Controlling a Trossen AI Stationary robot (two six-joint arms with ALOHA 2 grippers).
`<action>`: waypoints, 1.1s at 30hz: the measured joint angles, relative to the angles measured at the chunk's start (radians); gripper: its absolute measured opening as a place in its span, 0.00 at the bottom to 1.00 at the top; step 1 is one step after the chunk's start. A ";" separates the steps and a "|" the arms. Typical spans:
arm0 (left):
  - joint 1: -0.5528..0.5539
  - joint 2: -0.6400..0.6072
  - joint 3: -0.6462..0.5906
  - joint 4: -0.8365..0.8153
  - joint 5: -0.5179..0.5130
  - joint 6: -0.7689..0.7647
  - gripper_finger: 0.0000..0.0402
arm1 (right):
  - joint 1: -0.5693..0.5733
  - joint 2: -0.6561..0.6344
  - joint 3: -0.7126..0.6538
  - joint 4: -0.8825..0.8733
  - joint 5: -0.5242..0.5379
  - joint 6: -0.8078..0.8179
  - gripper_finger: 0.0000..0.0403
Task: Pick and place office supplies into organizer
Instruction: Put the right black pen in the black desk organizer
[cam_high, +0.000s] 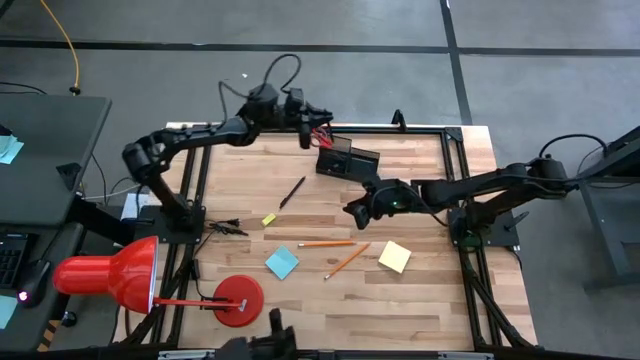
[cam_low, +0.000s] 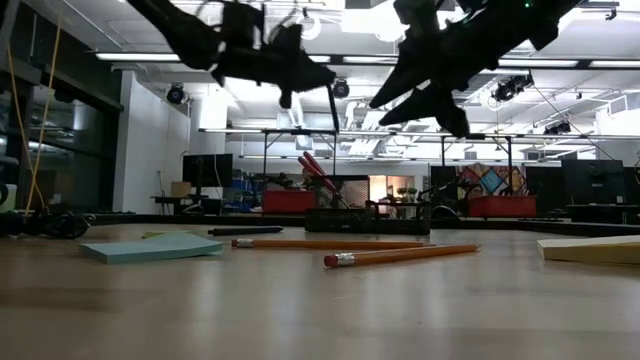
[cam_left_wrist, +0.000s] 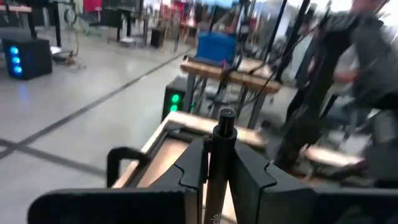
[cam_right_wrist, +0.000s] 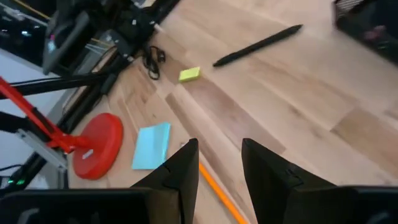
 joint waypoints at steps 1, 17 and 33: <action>0.000 0.018 0.022 -0.039 0.001 0.018 0.08 | 0.000 -0.003 0.000 0.007 0.010 0.000 0.28; -0.021 0.191 0.070 -0.019 -0.150 0.122 0.09 | 0.004 -0.025 0.000 -0.062 0.012 -0.026 0.28; -0.075 0.247 0.069 0.048 -0.161 0.106 0.24 | 0.004 -0.024 0.000 -0.090 -0.006 -0.026 0.28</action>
